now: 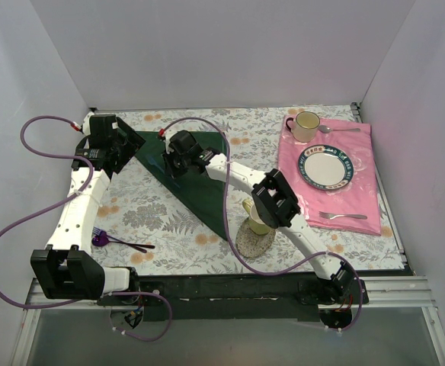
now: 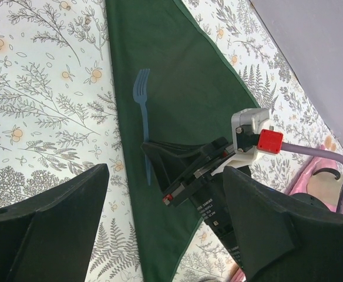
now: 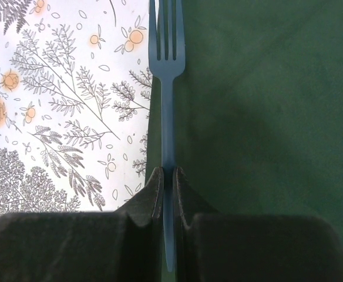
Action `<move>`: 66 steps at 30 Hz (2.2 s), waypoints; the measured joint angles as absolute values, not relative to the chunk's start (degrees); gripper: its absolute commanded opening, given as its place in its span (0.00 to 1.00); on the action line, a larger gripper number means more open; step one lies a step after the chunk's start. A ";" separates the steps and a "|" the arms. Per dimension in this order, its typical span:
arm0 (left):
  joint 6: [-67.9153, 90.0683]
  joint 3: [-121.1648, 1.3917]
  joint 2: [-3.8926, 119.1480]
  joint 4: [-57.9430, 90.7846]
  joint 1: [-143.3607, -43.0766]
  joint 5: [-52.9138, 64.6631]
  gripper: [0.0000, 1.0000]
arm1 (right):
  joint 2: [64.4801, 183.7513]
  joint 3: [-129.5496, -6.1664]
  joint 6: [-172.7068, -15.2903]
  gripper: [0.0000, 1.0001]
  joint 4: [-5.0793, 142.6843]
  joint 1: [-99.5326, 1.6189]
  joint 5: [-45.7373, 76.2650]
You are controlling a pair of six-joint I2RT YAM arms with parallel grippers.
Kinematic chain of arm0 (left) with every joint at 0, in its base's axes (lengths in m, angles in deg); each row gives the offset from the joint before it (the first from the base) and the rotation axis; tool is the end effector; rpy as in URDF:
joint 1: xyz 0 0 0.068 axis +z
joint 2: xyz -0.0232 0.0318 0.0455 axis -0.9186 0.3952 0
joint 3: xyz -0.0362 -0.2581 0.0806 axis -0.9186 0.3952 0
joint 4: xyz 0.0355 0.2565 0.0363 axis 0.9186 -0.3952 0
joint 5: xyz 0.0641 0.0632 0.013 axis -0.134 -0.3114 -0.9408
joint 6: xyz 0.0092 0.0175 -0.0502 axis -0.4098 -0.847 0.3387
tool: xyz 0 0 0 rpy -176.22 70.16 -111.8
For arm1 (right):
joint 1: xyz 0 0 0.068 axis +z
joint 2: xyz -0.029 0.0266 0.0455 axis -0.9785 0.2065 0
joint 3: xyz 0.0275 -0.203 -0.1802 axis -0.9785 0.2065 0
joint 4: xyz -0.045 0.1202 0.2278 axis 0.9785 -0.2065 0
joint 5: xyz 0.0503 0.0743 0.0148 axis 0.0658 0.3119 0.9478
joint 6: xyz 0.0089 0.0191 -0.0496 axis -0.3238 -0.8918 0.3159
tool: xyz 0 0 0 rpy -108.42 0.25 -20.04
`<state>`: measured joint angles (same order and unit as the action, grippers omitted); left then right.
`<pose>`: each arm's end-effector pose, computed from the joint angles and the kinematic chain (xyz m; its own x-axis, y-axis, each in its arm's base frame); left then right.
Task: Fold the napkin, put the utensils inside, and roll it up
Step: Place the utensil onto the napkin, then fold the napkin
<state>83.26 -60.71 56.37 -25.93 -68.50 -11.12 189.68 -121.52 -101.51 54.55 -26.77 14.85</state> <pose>0.2760 -0.0032 0.3503 0.0108 -0.9834 -0.1813 -0.6662 0.1281 -0.7347 0.3621 0.4593 0.1847 -0.5308 -0.2701 -0.8033 -0.7323 0.6232 0.2744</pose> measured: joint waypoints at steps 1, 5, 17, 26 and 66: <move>83.26 -60.71 56.37 -25.93 -68.50 -10.99 0.79 | 189.86 -121.56 -101.62 0.01 54.57 -26.84 14.82; 83.26 -60.71 56.41 -25.76 -68.50 -10.66 0.80 | 191.35 -121.89 -101.99 0.01 54.68 -27.15 14.85; 82.98 -60.69 56.50 -25.45 -68.50 -10.05 0.86 | 192.70 -122.50 -102.32 0.09 54.74 -27.47 14.89; 82.63 -59.70 56.46 -22.28 -68.39 -4.93 0.98 | 192.70 -122.52 -102.36 0.27 54.63 -27.45 15.70; 74.30 -93.08 118.73 3.22 -45.51 17.47 0.61 | 132.77 -71.49 -96.35 0.56 56.32 -37.59 22.32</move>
<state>74.30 -93.08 118.73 3.22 -45.51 17.47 132.77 -71.49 -96.35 56.32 -37.59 22.32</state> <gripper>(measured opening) 0.646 0.551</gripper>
